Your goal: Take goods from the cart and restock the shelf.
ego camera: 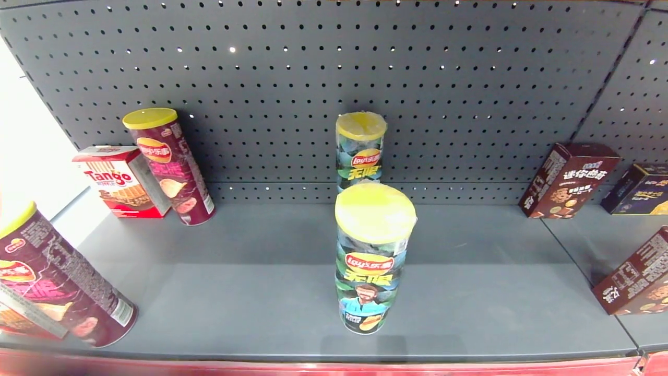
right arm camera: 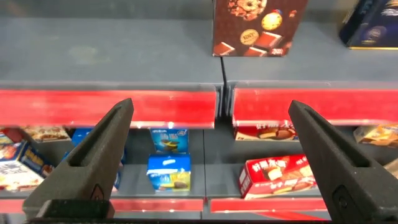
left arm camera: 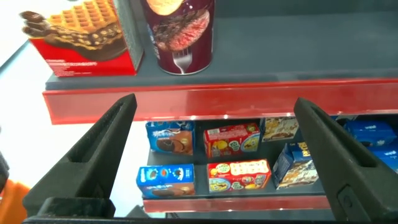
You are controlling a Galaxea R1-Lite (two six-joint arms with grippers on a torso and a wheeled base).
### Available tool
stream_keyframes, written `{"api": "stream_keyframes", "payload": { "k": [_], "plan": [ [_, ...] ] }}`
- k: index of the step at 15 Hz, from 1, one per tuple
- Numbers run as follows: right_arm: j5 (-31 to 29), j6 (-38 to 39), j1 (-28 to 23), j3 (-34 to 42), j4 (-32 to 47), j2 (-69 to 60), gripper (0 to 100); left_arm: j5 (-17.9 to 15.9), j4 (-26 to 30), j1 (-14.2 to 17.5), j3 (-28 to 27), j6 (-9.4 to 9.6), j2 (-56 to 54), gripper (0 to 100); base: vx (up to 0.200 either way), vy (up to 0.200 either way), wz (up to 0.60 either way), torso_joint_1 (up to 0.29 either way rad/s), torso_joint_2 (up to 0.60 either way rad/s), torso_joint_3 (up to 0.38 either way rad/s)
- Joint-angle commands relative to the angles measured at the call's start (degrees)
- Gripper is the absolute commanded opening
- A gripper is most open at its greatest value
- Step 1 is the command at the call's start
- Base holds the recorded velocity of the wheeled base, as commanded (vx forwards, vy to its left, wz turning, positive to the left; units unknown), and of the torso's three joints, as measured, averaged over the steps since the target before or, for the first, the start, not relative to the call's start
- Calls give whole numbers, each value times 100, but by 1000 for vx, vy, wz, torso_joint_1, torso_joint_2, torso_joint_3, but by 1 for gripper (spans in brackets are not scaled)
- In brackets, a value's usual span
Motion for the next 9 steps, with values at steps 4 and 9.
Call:
{"api": "stream_keyframes", "payload": {
  "k": [4, 9],
  "plan": [
    [-4, -4, 6, 1, 4, 7, 100, 5, 6, 2, 10, -7, 7, 100, 0, 0, 0, 0, 0, 0],
    [-4, 5, 6, 1, 4, 7, 100, -4, 6, -6, 1, 2, 7, 100, 0, 0, 0, 0, 0, 0]
  ]
}}
